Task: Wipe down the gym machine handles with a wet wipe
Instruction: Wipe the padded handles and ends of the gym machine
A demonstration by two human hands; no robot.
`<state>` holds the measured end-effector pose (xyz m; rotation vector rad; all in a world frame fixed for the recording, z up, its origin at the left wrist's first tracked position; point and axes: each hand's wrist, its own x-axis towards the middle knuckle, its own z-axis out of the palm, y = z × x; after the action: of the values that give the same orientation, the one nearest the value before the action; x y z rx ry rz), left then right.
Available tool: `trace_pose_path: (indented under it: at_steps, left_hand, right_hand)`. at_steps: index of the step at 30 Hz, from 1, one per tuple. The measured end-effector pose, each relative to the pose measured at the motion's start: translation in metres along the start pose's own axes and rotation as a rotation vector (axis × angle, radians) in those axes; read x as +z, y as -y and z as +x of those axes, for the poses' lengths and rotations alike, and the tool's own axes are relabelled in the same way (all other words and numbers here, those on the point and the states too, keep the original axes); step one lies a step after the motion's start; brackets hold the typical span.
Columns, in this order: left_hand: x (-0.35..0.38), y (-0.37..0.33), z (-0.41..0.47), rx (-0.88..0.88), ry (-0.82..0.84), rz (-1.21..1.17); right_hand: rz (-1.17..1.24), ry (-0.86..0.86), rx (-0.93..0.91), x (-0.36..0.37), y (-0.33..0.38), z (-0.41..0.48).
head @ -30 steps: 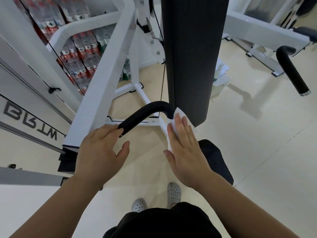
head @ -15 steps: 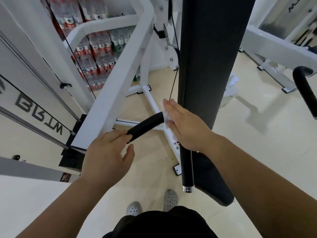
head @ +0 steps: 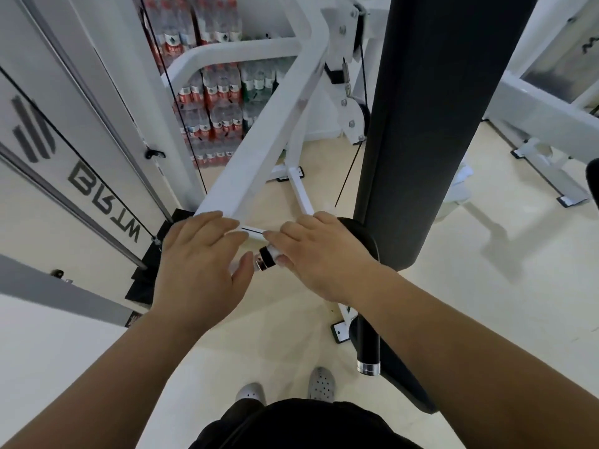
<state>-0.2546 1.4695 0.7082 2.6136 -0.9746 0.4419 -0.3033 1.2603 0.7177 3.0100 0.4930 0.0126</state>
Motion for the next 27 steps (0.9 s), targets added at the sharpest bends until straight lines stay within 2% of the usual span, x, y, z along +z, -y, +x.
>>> trace_pose_path:
  at_steps: [3,6,8,12,17,21,25,27]
  left_hand:
    - [0.000,0.012,-0.003,0.000,0.034,-0.040]
    - [0.002,0.021,-0.009,0.052,0.043,-0.097]
    - [0.002,0.026,-0.011,0.075,0.039,-0.127]
    - [0.005,0.036,-0.010,0.113,0.032,-0.188]
    - [0.007,0.043,-0.008,0.139,0.001,-0.246]
    - [0.010,0.046,-0.010,0.151,-0.020,-0.246]
    - [0.012,0.047,-0.011,0.168,-0.047,-0.246]
    - [0.012,0.045,-0.010,0.162,-0.054,-0.247]
  right_hand:
    - [-0.033,-0.018,0.113,-0.003,-0.019,-0.019]
    - [0.021,-0.003,0.304,-0.002,-0.034,-0.036]
    - [0.035,-0.017,0.345,-0.001,-0.031,-0.036]
    - [0.003,0.000,0.186,-0.002,0.013,-0.005]
    - [-0.093,0.247,0.043,-0.007,0.045,0.043]
    - [-0.044,0.120,0.068,-0.003,0.035,0.016]
    - [-0.072,0.039,0.361,-0.004,0.000,-0.028]
    - [0.102,0.029,0.557,-0.007,-0.019,-0.044]
